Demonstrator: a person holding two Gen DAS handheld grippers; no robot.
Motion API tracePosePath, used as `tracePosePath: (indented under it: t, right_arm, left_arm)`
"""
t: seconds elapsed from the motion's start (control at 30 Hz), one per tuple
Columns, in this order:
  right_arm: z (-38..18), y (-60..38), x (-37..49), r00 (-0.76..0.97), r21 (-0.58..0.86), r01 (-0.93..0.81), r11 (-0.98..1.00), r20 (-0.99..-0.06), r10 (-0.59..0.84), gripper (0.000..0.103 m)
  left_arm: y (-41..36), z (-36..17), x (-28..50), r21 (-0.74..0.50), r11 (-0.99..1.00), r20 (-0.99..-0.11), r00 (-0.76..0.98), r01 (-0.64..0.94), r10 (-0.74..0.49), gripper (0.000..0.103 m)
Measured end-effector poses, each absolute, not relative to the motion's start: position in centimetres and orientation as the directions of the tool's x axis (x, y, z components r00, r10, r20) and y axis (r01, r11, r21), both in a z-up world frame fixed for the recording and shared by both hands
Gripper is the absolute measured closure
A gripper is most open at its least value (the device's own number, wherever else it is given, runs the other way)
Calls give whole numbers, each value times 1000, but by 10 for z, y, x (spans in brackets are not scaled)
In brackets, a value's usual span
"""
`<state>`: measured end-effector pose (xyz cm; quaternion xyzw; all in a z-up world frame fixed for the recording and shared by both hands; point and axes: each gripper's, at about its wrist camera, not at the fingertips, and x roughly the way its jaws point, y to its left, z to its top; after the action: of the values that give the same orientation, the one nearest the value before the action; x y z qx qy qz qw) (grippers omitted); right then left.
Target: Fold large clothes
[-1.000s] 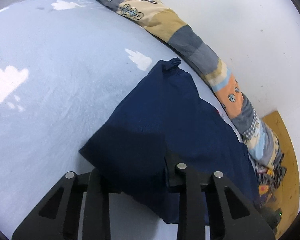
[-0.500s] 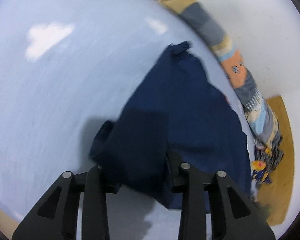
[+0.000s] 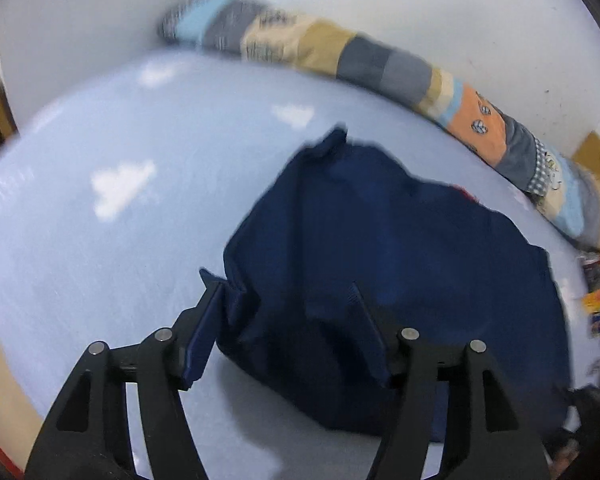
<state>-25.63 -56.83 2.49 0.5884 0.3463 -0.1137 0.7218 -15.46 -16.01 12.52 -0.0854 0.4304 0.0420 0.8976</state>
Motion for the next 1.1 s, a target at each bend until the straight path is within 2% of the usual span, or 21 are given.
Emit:
tracePosePath:
  t: [0.1,0.2,0.27,0.37,0.47,0.6,0.73,0.87,0.9,0.93,1.0,1.1]
  right_arm:
    - [20,-571,-258,729,773,577,264,-633,262,61]
    - [18,-573,-256,723,774,575,266,-632,278,61]
    - [18,-573,-256,714,769,578,274,-639,287,61]
    - [16,-574,-252,715,771,585,252,-637,288,60]
    - [15,-574,-250,719,771,591,236,-637,280,59]
    - [15,-573,-248,716,768,591,247,-641,278,59]
    - [13,-575,-248,716,774,582,249,-633,295,59]
    - [12,-575,-246,710,773,575,269,-634,306,59]
    - [12,-575,-246,708,772,574,273,-636,308,59]
    - [12,-575,-246,707,772,573,275,-635,310,59]
    - [12,-576,-245,706,772,571,278,-635,314,58]
    - [12,-576,-243,703,770,572,283,-638,314,57]
  left_arm:
    - [-161,143,-159,-63,973,-703,702,-221,114,39]
    - [-142,162,-162,-34,931,-616,741,-364,268,37]
    - [-129,166,-161,-50,911,-588,749,-410,305,36]
    - [-136,155,-154,-105,942,-635,750,-319,184,36]
    - [-172,125,-137,-163,979,-743,668,-121,-41,36]
    - [-228,100,-131,-143,987,-795,586,68,-156,36]
    - [-282,90,-133,-58,977,-794,583,207,-171,36]
    - [-308,69,-130,57,973,-820,567,223,-82,36]
    - [-310,57,-126,73,973,-836,546,220,-61,32]
    - [-309,53,-129,91,973,-837,546,210,-40,22]
    - [-310,49,-135,129,976,-815,580,176,3,12]
    - [-307,50,-141,101,983,-819,574,151,-5,12]
